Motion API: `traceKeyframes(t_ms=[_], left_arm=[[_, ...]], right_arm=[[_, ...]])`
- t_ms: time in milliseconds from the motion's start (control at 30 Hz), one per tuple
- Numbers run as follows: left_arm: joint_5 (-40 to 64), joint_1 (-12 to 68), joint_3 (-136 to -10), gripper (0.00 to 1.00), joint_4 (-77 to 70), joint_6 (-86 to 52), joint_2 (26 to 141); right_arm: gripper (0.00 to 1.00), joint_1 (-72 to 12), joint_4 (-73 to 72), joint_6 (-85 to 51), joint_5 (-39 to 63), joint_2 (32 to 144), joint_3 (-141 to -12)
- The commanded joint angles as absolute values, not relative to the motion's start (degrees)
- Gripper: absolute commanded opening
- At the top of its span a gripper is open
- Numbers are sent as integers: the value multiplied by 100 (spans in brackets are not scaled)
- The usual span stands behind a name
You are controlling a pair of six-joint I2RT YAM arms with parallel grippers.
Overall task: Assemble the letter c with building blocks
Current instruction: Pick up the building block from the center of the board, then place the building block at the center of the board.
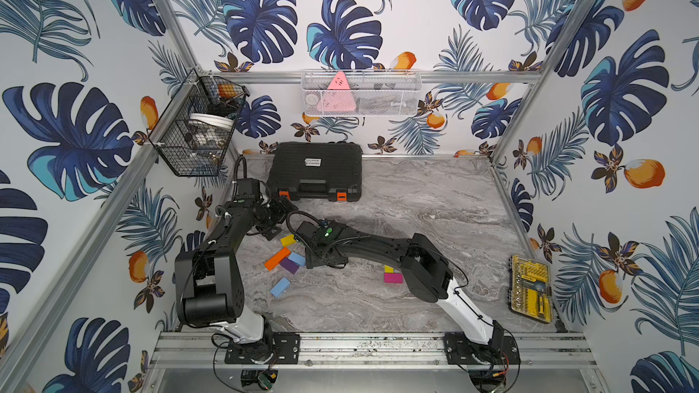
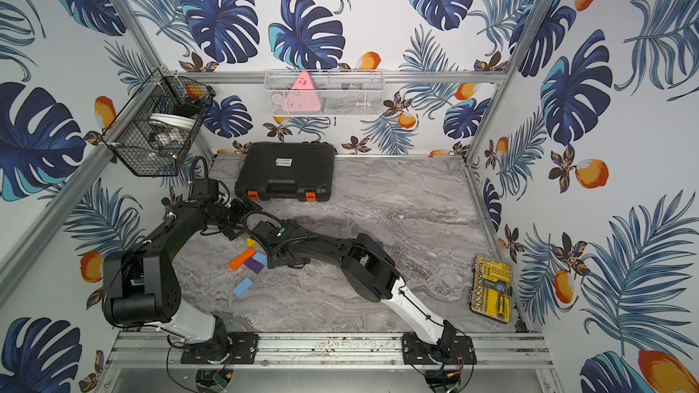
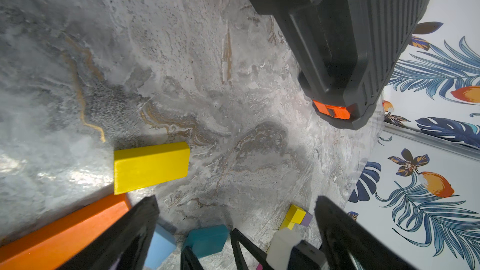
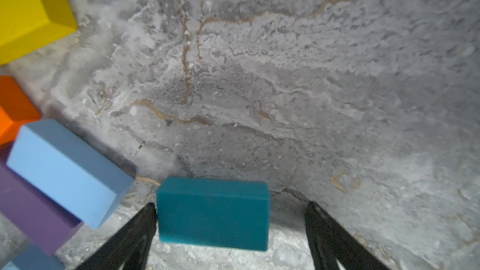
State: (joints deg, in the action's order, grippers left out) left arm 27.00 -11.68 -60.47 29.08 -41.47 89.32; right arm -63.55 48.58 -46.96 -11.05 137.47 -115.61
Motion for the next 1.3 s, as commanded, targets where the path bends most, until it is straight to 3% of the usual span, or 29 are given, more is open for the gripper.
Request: traceKeyframes(t_ms=[0, 133, 433, 633, 833, 1067, 1267], left_arm=[[2801, -1196, -6007, 99, 2769, -4122, 8943], [2812, -1211, -6027, 99, 2776, -4104, 8947], [2871, -1213, -5954, 99, 2684, -4066, 8938], [3012, -1171, -5792, 99, 2570, -4034, 8914], [3020, -768, -5895, 99, 2688, -3956, 8808], [2802, 273, -6007, 99, 2699, -4092, 8624], [2624, 1049, -6076, 99, 2662, -4275, 8557]], right_arm=[[88, -6354, 5023, -4773, -1100, 13836, -11574], [82, -6363, 5017, -4766, -1074, 13911, -11637], [56, -6381, 4688, -4746, -1163, 13405, -11080], [55, -6320, 4561, -4673, -1498, 12560, -10307], [55, -5996, 4327, -4640, -1809, 11017, -8696], [55, -4837, 4262, -4622, -1742, 8584, -6084], [56, -3946, 4319, -4385, -1261, 7272, -4865]])
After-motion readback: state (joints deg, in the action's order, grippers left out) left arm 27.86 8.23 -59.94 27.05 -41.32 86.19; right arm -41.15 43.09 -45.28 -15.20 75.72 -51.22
